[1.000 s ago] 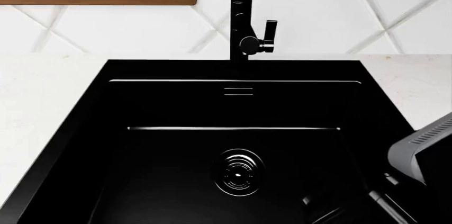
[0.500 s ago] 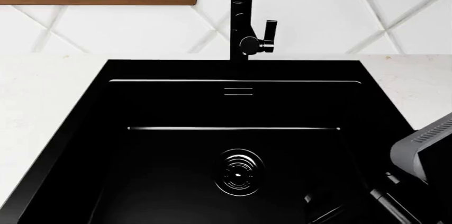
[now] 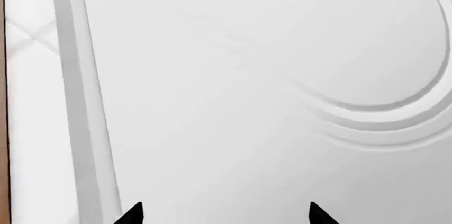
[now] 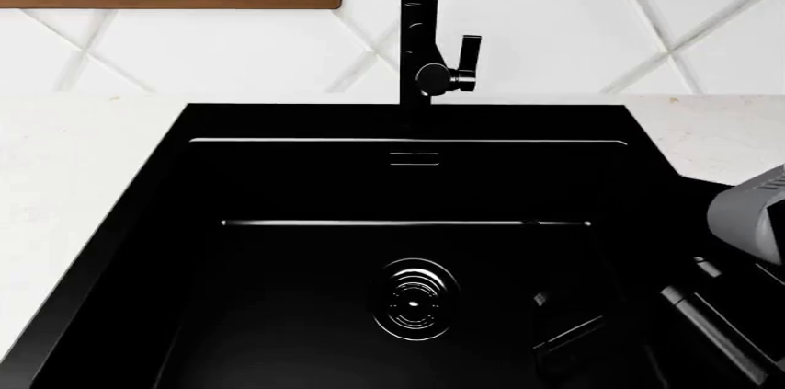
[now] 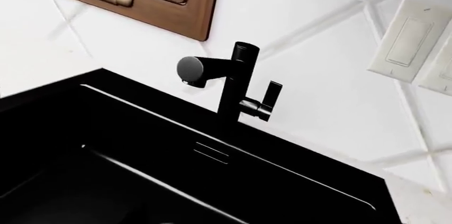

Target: Pick and place the shaker into the drawer. Then close the cabinet.

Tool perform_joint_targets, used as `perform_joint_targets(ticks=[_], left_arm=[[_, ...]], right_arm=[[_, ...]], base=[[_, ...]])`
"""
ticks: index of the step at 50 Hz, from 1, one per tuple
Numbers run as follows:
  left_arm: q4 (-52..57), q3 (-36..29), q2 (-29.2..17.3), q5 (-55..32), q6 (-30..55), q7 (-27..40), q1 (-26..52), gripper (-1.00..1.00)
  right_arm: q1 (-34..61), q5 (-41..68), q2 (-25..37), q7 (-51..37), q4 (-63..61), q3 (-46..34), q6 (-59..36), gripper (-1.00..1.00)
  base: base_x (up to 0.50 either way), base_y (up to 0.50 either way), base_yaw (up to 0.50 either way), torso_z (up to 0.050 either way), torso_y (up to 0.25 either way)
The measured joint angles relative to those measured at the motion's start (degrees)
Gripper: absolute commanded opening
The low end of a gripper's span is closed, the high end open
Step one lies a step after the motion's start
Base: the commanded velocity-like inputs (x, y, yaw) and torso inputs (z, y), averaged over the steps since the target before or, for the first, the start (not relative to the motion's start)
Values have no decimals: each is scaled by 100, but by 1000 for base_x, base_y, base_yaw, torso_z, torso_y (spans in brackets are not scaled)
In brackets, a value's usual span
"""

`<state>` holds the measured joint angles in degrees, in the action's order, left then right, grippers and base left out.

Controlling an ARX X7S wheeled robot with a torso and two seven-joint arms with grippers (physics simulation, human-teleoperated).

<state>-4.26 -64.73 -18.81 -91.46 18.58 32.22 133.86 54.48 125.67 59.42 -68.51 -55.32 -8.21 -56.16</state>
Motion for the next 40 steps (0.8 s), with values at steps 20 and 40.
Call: perform_joint_targets(ticks=[20, 40], left_arm=[[1834, 1188, -1404, -259, 1505, 752, -1, 100], [3524, 1721, -2358, -1134, 1987, 1754, -556, 100]], right_arm=[[783, 328, 71, -437, 188, -437, 105, 100], [820, 329, 187, -383, 240, -379, 112, 100]], base=[[0, 0, 0, 0, 0], [0, 0, 0, 0, 0]])
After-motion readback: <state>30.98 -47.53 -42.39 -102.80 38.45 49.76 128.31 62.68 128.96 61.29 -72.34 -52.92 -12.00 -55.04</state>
